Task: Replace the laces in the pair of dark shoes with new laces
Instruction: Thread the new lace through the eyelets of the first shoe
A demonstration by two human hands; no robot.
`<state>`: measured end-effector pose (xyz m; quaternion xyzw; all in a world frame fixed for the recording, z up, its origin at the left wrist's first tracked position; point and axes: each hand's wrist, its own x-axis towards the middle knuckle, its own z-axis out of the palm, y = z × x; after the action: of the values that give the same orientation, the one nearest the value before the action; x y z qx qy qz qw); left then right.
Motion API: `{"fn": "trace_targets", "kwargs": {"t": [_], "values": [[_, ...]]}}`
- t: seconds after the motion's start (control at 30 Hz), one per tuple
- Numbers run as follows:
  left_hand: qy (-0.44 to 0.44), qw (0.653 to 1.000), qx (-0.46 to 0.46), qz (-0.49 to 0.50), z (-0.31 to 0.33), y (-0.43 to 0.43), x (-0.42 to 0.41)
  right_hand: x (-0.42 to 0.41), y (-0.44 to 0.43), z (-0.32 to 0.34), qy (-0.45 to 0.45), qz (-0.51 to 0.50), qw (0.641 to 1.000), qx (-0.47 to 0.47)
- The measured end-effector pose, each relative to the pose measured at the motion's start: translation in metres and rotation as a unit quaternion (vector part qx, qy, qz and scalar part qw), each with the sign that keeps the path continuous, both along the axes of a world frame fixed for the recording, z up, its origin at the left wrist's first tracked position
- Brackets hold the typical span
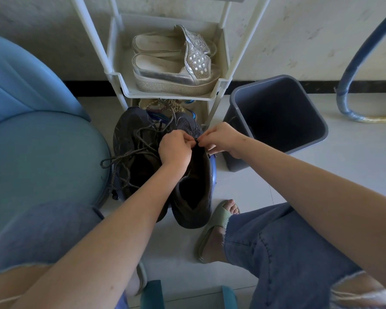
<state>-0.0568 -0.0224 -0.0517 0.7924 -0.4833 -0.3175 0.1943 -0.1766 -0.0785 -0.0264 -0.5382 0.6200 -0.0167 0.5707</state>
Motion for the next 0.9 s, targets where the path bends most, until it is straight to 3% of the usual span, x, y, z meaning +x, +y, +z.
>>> {"fn": "trace_targets", "kwargs": {"t": [0.13,0.23,0.37,0.43,0.47,0.53,0.57,0.6,0.63,0.67,0.7,0.73,0.77,0.83,0.9], "values": [[0.012,0.999,-0.018,-0.024,0.000,0.000,0.002,-0.003,0.004,0.001,-0.076,-0.082,0.991,0.070],[0.010,0.995,-0.001,-0.097,-0.001,0.001,0.003,0.005,0.012,-0.002,-0.075,-0.127,0.987,0.060],[-0.115,0.979,0.005,-0.169,0.002,0.000,0.007,0.008,0.007,0.001,-0.032,-0.142,0.989,0.027],[-0.132,0.977,0.022,-0.166,0.006,-0.001,0.010,-0.003,-0.007,0.010,-0.045,-0.192,0.980,-0.017],[-0.126,0.978,0.031,-0.162,0.006,-0.001,0.011,-0.012,-0.015,0.016,-0.085,-0.260,0.961,-0.029],[-0.118,0.979,0.029,-0.163,0.007,-0.001,0.012,-0.034,-0.028,0.030,-0.232,-0.445,0.865,-0.022],[-0.120,0.979,0.026,-0.166,0.008,-0.001,0.012,-0.043,-0.033,0.034,-0.295,-0.505,0.811,-0.024],[-0.123,0.978,0.020,-0.168,0.009,-0.001,0.011,-0.049,-0.038,0.037,-0.315,-0.520,0.793,-0.039],[-0.123,0.978,0.017,-0.168,0.010,-0.002,0.010,-0.050,-0.040,0.040,-0.291,-0.486,0.822,-0.064],[-0.119,0.978,0.018,-0.168,0.011,-0.003,0.010,-0.048,-0.041,0.040,-0.233,-0.401,0.881,-0.094],[-0.113,0.979,0.023,-0.167,0.012,-0.004,0.010,-0.043,-0.038,0.038,-0.157,-0.269,0.942,-0.125],[-0.109,0.980,0.029,-0.167,0.013,-0.004,0.012,-0.035,-0.033,0.034,-0.074,-0.109,0.979,-0.154],[-0.109,0.979,0.036,-0.169,0.013,-0.004,0.013,-0.027,-0.027,0.027,-0.002,0.051,0.983,-0.175],[-0.128,0.977,0.043,-0.168,0.014,-0.004,0.015,-0.013,-0.015,0.011,0.090,0.279,0.942,-0.163],[-0.151,0.978,0.033,-0.141,0.014,-0.005,0.017,-0.002,-0.008,0.005,0.137,0.338,0.918,-0.153]]}}
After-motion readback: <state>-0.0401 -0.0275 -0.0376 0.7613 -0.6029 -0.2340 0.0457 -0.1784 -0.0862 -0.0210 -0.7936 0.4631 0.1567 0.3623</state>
